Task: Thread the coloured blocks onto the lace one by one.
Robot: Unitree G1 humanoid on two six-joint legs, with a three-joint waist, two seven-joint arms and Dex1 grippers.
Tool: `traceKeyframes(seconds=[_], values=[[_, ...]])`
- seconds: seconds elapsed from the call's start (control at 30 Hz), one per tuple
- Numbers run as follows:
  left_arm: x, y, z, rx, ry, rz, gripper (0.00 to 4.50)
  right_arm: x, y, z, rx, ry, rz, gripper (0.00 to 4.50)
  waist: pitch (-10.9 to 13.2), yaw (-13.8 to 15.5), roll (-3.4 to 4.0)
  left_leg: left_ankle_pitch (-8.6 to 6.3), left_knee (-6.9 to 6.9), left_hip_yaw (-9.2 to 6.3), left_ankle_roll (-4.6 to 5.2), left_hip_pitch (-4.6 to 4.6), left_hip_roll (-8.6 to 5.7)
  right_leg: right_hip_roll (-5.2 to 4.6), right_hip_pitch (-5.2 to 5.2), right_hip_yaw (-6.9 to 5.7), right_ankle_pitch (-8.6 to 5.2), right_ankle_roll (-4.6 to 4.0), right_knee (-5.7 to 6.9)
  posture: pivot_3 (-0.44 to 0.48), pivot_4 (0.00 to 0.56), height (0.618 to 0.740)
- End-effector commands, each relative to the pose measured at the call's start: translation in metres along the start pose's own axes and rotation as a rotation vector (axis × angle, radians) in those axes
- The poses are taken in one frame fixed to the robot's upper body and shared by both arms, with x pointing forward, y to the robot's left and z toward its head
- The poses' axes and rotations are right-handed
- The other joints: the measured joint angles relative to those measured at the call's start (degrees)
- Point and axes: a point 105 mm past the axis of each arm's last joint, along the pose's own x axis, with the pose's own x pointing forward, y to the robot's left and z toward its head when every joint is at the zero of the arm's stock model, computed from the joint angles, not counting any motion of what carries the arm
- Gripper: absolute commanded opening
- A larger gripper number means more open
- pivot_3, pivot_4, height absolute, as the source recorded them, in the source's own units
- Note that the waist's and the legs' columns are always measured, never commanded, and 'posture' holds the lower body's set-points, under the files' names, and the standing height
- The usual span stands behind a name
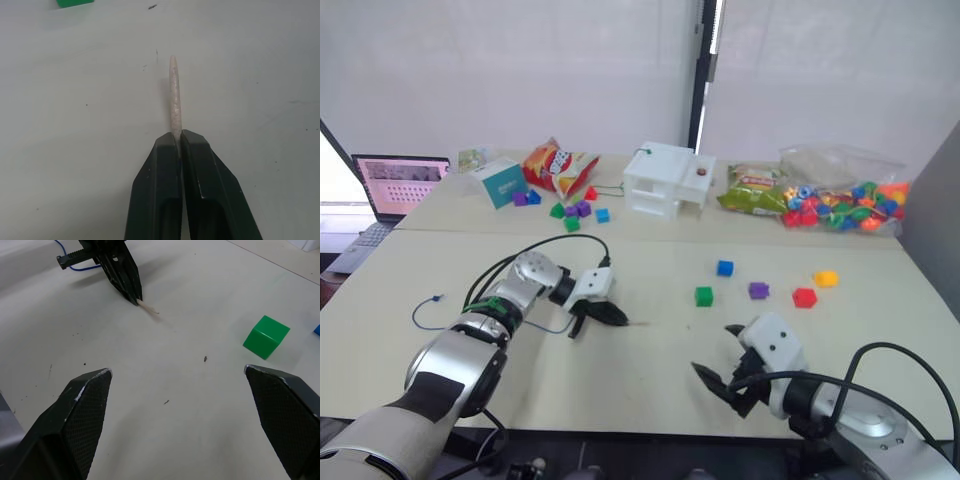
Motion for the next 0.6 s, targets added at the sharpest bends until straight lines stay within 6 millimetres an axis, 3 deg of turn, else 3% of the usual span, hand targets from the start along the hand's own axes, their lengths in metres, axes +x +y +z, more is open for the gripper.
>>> traceKeyframes(seconds=[0.03,0.23,0.47,0.53,0.6], values=[[-0.004,0.001,0.007,-0.002,-0.038,-0.014,0.03,0.0,0.004,0.01,-0.04,-0.046,-0.002,4.5,0.0,0.0,0.0,0.0,0.0,0.0,0.0,-0.01,0.0,0.0,0.0,0.0,0.0,0.0,0.0,0.0,0.15,0.74],[-0.03,0.006,0.02,0.024,-0.085,-0.001,0.03,0.0,0.002,0.007,-0.026,-0.046,-0.035,4.5,0.0,-0.2,0.0,0.0,0.0,0.01,0.0,-0.07,0.01,0.03,-0.08,0.0,0.0,0.0,0.01,0.0,0.15,0.74],[-0.046,-0.001,0.012,0.028,-0.029,-0.001,0.03,-0.002,-0.01,-0.003,0.006,-0.029,-0.137,4.5,0.0,-0.1,0.01,0.0,0.0,-0.01,0.0,-0.05,0.02,0.02,-0.08,0.04,0.0,0.0,0.03,0.0,0.15,0.74],[-0.048,-0.003,0.013,0.022,-0.022,-0.005,0.03,-0.004,-0.015,-0.006,0.017,-0.024,-0.175,4.5,0.0,-0.1,0.01,0.0,0.0,-0.01,0.0,-0.05,0.01,0.01,-0.08,0.05,0.01,0.0,0.04,0.0,0.15,0.74],[-0.048,-0.01,0.014,0.02,-0.029,-0.006,0.03,-0.009,-0.033,-0.013,0.048,-0.018,-0.302,4.5,0.0,-0.2,0.01,0.0,0.0,-0.01,0.0,-0.06,0.02,0.01,-0.08,0.05,0.01,0.0,0.04,0.0,0.15,0.74]])
